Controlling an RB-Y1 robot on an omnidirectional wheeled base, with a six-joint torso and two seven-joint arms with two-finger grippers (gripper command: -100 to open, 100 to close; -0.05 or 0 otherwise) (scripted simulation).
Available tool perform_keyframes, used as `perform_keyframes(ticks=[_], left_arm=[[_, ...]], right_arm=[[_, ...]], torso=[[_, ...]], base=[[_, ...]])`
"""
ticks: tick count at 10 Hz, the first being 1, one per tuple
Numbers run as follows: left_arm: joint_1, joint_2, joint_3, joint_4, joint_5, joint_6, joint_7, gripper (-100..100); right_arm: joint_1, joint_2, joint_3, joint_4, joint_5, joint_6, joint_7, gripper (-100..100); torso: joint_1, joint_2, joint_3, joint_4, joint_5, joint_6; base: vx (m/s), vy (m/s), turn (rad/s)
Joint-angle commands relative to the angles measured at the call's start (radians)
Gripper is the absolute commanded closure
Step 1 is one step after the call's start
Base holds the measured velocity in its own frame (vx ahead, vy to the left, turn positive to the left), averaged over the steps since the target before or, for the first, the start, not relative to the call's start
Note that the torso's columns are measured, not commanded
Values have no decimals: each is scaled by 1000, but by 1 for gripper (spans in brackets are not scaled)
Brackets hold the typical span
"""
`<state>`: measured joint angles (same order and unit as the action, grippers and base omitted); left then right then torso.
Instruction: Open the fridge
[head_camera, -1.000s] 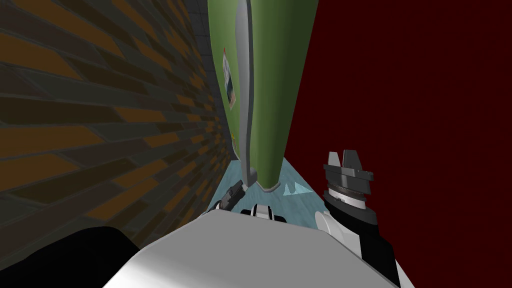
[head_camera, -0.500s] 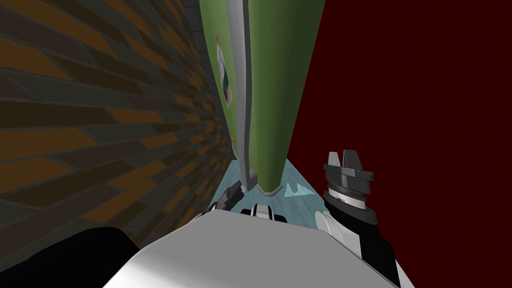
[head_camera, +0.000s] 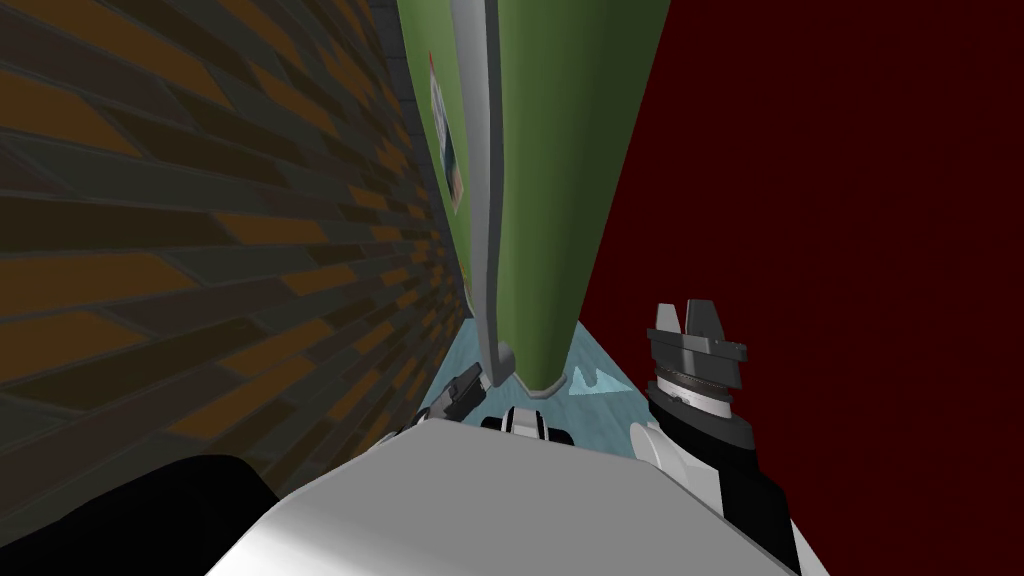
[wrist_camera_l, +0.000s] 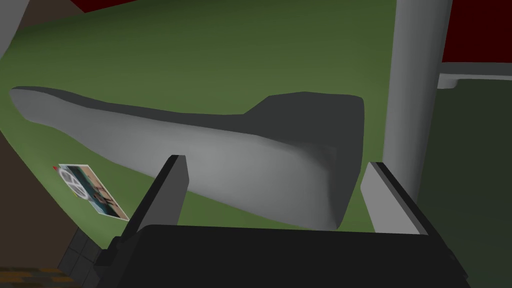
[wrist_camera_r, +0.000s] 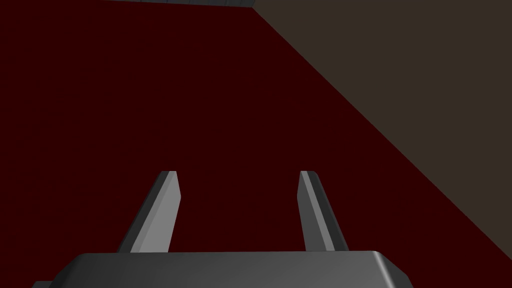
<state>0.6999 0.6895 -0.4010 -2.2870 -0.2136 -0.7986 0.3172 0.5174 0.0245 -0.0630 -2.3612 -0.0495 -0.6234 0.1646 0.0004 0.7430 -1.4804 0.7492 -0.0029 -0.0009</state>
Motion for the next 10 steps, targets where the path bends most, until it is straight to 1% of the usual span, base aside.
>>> perform_keyframes(ticks=[1, 8, 9, 10], left_arm=[[-8, -4, 11, -33, 8, -22, 0, -100], [-8, -4, 11, -33, 8, -22, 0, -100], [36, 33, 12, -56, -3, 10, 15, -100], [36, 33, 12, -56, -3, 10, 15, -100]], right_arm=[[0, 0, 0, 0, 0, 0, 0, 0], [0, 0, 0, 0, 0, 0, 0, 0], [0, 0, 0, 0, 0, 0, 0, 0], [0, 0, 0, 0, 0, 0, 0, 0]], torso=[[0, 0, -1, 1, 0, 0], [1, -1, -1, 1, 0, 0], [1, 0, -1, 1, 0, 0], [-1, 0, 2, -2, 0, 0]], base=[[2, -10, -7], [0, 0, 0], [35, -11, 117], [44, -17, 92]])
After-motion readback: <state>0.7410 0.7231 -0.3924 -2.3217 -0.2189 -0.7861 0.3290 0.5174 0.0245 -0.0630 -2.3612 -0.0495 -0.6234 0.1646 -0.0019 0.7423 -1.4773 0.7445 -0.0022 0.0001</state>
